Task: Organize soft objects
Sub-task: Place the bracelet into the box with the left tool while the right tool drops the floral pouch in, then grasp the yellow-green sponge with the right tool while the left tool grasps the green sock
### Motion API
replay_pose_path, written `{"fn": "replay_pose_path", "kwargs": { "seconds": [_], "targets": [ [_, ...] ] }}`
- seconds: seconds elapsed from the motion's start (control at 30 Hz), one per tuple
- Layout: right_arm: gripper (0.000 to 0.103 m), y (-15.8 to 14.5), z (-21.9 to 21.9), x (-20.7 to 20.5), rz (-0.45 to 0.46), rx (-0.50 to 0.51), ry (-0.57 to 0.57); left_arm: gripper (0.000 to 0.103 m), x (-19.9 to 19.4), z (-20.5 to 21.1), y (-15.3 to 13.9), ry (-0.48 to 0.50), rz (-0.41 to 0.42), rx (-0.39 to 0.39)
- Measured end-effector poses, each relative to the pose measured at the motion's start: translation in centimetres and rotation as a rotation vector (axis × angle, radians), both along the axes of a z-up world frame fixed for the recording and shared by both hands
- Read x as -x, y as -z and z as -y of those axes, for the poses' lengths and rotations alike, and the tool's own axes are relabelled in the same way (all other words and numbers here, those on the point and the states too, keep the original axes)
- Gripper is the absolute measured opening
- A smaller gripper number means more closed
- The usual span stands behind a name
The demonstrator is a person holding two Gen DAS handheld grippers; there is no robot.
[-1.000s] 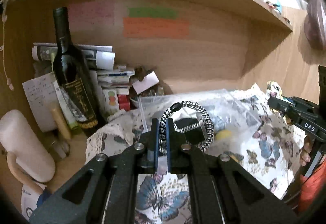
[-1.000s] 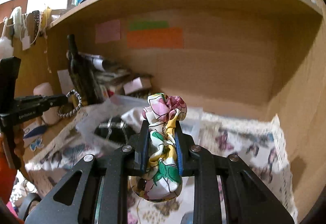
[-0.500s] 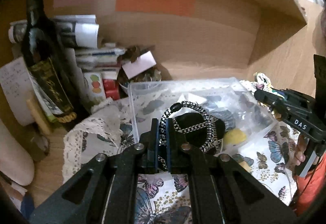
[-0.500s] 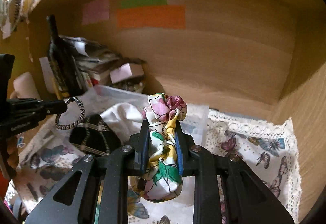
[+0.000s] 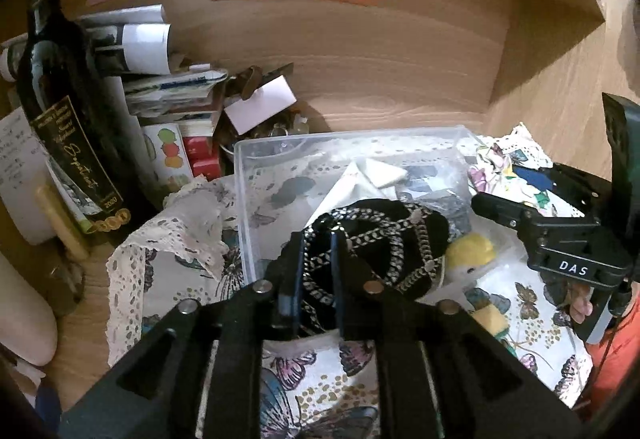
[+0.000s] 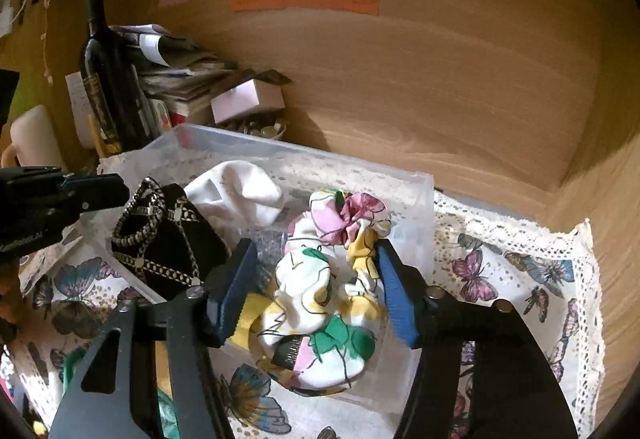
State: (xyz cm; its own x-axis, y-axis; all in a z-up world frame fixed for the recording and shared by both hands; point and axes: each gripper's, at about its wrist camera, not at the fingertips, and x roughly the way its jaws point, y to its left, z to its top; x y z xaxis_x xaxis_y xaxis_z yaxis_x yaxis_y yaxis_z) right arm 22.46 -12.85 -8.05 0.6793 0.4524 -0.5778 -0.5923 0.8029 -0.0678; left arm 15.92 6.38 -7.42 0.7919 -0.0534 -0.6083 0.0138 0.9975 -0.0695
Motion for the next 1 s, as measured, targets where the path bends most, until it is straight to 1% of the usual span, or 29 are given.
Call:
{"fn": "replay_pose_path", "kwargs": {
  "seconds": [0.03,0.07,0.1,0.13,0.17,0.2,0.27,0.3,0.33,0.37,0.5,0.63,0.73,0.93,1.0],
  "targets": [
    [0.059,-0.3,0.1,0.1,0.005,0.001,0.004,0.021,0.2,0.1,-0.2,0.002,0.005,-0.003],
    [0.060,-0.5,0.1,0.1,0.008,-0.002,0.006,0.028,0.5,0.2,-0.4,0.007,0.013,-0.006],
    [0.061,-0.8,0.2,0.4,0.015,-0.007,0.007,0.032,0.9,0.5,-0.8,0.011,0.024,-0.013],
    [0.062,-1.1,0.2,0.6,0.022,-0.013,0.009,0.042,1.2,0.6,-1.1,0.011,0.034,-0.017],
    [0.065,-1.6,0.4,1.0,0.033,-0.023,0.008,0.055,1.4,0.7,-1.3,0.012,0.039,-0.019],
    [0.069,-1.9,0.5,1.3,0.042,-0.031,0.008,0.062,1.8,0.8,-1.6,0.014,0.042,-0.016],
    [0.074,-2.6,0.6,2.1,0.064,-0.045,0.006,0.082,2.5,0.9,-2.2,0.008,0.056,-0.006],
    [0.075,-3.0,0.8,2.6,0.074,-0.055,0.004,0.086,3.0,0.9,-2.5,-0.003,0.064,-0.008],
    [0.076,-3.3,0.9,3.0,0.078,-0.062,-0.001,0.095,3.4,0.9,-2.8,-0.012,0.074,-0.010],
    [0.076,-3.7,1.0,3.6,0.084,-0.070,-0.010,0.100,3.7,0.9,-3.0,-0.017,0.081,-0.010],
    [0.076,-3.9,1.1,5.6,0.082,-0.082,-0.060,0.102,5.1,0.6,-3.3,-0.021,0.091,0.000],
    [0.076,-2.6,0.7,6.9,0.039,-0.082,-0.107,0.102,5.8,0.2,-2.5,-0.027,0.066,0.017],
    [0.076,-1.3,-0.1,7.4,-0.015,-0.074,-0.142,0.102,6.2,0.0,-1.5,-0.028,0.038,0.017],
    [0.076,2.3,-2.3,7.7,-0.106,0.009,-0.204,0.102,7.3,0.0,0.6,-0.026,-0.014,0.023],
    [0.076,3.4,-3.2,7.3,-0.132,0.040,-0.210,0.102,7.5,0.1,1.2,-0.022,-0.034,0.038]
  ]
}}
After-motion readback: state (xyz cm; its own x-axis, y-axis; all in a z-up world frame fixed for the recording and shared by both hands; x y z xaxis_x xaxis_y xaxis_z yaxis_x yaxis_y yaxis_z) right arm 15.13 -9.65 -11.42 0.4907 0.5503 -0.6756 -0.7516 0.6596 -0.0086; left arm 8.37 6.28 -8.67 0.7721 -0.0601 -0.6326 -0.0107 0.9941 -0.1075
